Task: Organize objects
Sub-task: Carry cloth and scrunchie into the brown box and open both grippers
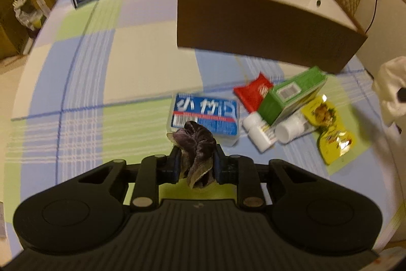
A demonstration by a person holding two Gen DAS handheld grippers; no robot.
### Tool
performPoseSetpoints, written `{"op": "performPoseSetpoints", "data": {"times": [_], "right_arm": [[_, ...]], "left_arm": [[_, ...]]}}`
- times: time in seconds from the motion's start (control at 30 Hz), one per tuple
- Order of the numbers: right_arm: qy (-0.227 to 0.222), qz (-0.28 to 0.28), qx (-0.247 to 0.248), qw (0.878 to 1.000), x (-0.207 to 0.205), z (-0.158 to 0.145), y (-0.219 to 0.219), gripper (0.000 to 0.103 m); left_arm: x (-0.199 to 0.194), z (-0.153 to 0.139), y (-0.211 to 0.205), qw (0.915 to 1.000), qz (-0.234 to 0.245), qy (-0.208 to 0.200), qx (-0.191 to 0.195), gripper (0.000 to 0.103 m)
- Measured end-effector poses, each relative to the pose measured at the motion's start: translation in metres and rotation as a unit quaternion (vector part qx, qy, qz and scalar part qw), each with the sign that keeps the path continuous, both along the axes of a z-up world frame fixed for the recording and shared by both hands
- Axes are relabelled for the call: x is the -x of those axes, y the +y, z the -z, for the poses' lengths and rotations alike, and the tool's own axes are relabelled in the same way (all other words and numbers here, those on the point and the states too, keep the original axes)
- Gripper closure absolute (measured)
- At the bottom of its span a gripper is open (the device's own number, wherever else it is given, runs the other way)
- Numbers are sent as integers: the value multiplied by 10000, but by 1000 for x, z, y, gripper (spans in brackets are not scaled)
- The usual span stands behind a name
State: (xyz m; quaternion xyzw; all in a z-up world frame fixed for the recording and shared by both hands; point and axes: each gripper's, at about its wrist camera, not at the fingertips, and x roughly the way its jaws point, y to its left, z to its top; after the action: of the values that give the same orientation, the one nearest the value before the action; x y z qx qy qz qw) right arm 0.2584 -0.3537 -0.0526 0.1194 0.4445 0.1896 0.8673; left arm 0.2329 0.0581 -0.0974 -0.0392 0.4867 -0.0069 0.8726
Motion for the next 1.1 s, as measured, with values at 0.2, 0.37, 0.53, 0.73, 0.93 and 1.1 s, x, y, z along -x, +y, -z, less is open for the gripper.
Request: {"op": "performPoseSetpoints", "data": {"times": [0.2, 0.37, 0.53, 0.73, 0.93, 1.1], "right_arm": [[-177, -191, -134, 9996, -5, -14, 13, 74], [-362, -339, -203, 9986, -14, -26, 21, 74], [-529, -411, -246, 9975, -32, -36, 29, 74], [-747, -452, -292, 9958, -57, -48, 41, 74], [-915, -397, -276, 9946, -83, -52, 49, 74], [-959, -298, -265, 9946, -102, -52, 48, 74]], "left_arm": [[-6, -34, -2, 9993, -46, -370, 38, 82], [-18, -57, -8, 9979, 33, -632, 113, 82], [-39, -73, -13, 9965, 144, -823, 78, 82], [-78, -92, -25, 9937, 388, -1047, -36, 82], [-132, -102, -35, 9915, 563, -1170, -119, 82], [-181, -95, -40, 9918, 707, -1027, -272, 81]]}}
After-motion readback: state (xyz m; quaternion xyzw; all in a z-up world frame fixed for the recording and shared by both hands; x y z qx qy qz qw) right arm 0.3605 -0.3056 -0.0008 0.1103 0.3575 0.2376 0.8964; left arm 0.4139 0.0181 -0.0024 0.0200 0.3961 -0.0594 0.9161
